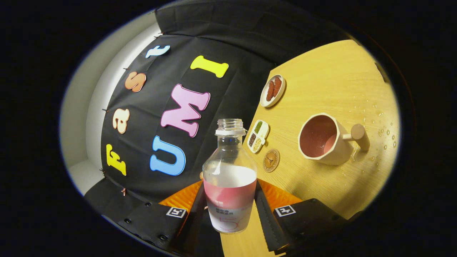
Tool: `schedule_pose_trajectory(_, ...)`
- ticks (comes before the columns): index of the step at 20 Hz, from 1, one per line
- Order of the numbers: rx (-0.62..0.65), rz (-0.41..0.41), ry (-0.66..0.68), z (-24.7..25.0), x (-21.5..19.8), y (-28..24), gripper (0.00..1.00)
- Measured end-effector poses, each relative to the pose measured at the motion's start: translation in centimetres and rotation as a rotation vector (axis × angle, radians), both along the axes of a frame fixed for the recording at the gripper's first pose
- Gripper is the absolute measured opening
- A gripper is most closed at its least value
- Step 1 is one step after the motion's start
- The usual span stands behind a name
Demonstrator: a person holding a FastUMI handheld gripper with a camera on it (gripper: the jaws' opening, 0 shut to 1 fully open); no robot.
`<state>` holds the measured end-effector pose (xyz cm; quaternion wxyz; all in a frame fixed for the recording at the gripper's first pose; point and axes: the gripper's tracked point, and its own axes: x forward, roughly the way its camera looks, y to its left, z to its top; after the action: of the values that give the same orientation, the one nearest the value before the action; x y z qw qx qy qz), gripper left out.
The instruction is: Take the bottle from table, then pour the juice into the cup, finally place the bottle on the coaster
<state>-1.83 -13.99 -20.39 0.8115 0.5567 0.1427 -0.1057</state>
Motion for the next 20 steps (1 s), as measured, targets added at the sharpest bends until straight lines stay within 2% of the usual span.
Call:
schedule_pose_trajectory(12, 0.246, -0.152, 0.009, -1.6, 0.7, -1.4, 0.74)
schedule_pose_trajectory(20, 0.378, -0.206, 0.049, -4.0, 0.0, -1.5, 0.75)
